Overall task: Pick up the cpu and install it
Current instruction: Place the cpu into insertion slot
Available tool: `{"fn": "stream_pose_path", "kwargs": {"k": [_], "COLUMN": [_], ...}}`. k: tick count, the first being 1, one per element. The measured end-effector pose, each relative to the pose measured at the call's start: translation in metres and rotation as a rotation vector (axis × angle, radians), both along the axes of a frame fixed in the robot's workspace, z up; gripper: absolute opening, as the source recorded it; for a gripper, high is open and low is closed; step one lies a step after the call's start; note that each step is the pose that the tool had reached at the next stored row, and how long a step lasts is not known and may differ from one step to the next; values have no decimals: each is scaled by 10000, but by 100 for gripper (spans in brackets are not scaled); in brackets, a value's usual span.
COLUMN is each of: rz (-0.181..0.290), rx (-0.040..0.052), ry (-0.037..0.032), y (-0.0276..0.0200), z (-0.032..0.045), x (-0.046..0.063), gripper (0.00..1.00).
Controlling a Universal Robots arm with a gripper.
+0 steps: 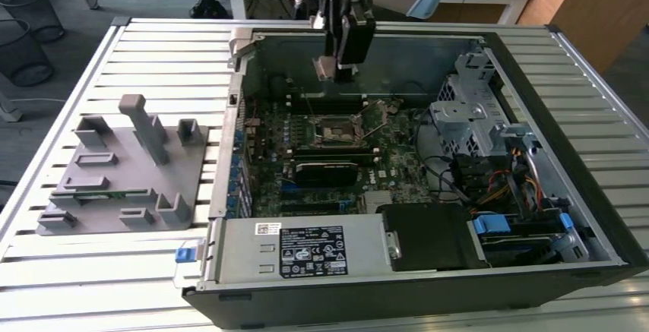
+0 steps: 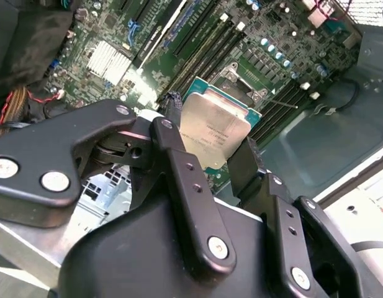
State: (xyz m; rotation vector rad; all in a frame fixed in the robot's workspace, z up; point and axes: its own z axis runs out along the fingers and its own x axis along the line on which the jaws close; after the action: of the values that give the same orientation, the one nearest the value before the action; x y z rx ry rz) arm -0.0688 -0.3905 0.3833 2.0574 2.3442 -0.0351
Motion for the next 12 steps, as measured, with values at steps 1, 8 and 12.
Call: {"fn": "stream_pose_path", "kwargs": {"k": [1, 8, 12], "rz": [-7, -9, -9], "rx": [1, 23, 21], "ry": [-1, -1, -9], "y": [19, 141, 156], "z": [-9, -127, -200], "x": [0, 32, 36], "gripper": [54, 54, 54]}}
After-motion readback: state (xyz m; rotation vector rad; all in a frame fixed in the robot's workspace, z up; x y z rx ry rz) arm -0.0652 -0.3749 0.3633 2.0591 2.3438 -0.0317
